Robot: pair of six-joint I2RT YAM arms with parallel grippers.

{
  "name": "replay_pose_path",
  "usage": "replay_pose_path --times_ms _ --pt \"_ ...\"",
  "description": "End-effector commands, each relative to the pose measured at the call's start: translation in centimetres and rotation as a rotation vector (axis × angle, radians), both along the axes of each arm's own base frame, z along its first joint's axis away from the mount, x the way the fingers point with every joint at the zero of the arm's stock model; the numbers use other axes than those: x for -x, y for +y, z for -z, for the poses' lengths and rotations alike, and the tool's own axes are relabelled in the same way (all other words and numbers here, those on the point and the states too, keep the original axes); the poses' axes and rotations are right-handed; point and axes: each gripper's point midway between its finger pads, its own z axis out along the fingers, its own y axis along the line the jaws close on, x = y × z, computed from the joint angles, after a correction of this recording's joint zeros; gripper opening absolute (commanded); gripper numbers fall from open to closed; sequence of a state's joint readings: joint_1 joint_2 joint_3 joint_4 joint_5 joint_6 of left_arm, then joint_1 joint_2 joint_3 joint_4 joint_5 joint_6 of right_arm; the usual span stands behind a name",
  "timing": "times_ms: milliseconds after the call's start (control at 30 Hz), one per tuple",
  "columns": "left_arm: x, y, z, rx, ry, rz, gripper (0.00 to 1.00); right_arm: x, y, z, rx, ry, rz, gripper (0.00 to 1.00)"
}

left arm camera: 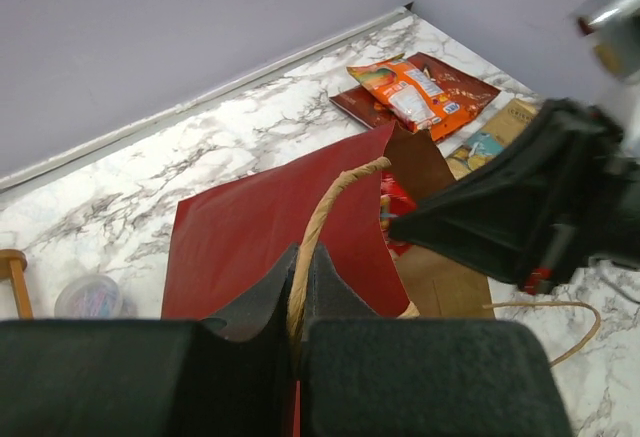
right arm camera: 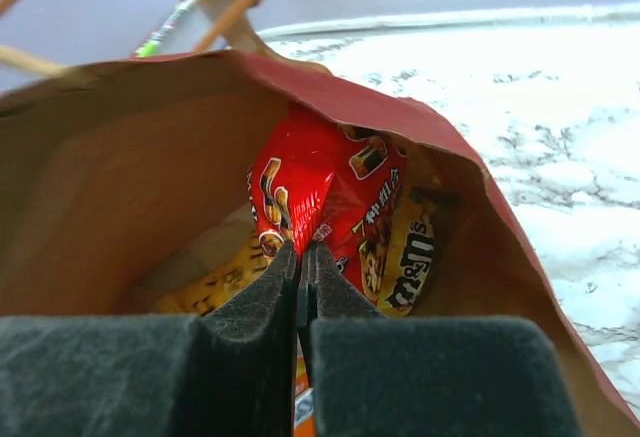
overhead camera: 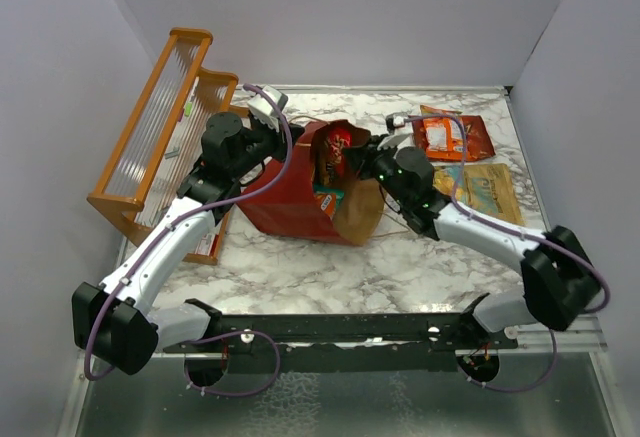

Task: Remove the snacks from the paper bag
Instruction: Take out the snack from the paper bag, then place the snack at the center of the board.

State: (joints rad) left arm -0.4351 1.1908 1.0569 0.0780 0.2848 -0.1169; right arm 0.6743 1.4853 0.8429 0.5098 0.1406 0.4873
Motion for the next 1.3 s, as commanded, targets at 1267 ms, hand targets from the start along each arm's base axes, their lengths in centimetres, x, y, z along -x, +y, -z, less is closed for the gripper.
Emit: replay_pose_path --times_ms 1267 --pt "6.5 3.8 1.0 -0.104 -0.254 0.012 0.00 4.4 -23.5 -3.9 0.338 -0.011 0.826 0.01"
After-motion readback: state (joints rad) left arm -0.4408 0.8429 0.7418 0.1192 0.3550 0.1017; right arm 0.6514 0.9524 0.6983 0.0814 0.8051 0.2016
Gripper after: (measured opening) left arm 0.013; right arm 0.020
